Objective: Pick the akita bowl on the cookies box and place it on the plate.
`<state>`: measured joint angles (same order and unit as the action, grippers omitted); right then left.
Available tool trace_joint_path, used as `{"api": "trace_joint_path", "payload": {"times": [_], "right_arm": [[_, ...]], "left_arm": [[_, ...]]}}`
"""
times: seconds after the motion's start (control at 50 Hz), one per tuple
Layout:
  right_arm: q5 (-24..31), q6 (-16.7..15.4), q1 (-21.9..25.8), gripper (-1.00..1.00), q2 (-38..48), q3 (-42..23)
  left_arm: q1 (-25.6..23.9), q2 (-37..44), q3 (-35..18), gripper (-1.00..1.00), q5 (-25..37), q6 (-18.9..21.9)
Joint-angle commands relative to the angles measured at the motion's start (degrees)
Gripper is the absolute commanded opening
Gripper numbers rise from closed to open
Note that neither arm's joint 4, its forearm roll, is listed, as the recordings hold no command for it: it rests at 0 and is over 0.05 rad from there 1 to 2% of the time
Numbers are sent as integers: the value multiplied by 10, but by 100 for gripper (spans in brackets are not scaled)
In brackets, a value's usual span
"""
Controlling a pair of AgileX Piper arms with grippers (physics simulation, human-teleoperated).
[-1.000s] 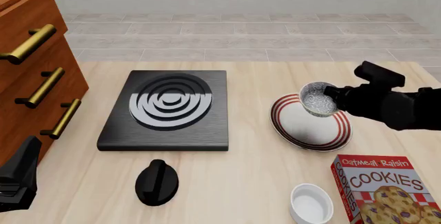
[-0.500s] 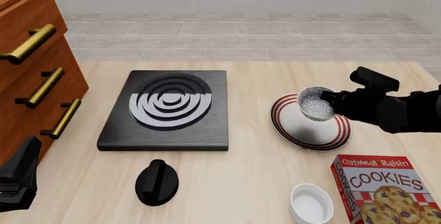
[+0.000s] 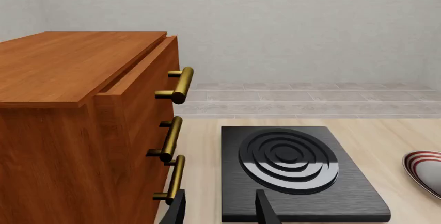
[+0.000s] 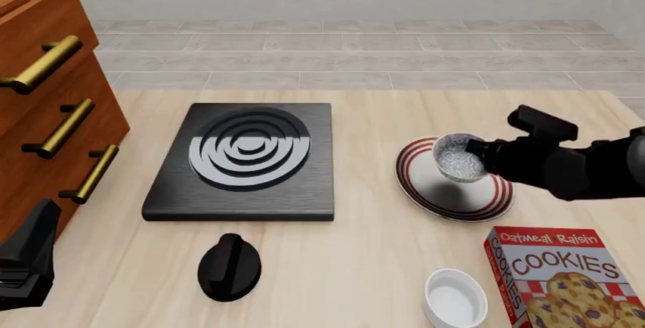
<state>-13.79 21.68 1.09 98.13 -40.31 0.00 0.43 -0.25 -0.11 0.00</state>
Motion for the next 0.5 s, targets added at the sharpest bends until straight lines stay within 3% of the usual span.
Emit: {"api": "trace_joint_path", "payload": {"times": [0.02, 0.5], "right_arm": [[-11, 6, 0, -100, 8, 2], [-23, 7, 3, -100, 21, 3]], "left_arm": [[0, 0, 0, 100, 0, 0], [0, 0, 0, 100, 0, 0]]}}
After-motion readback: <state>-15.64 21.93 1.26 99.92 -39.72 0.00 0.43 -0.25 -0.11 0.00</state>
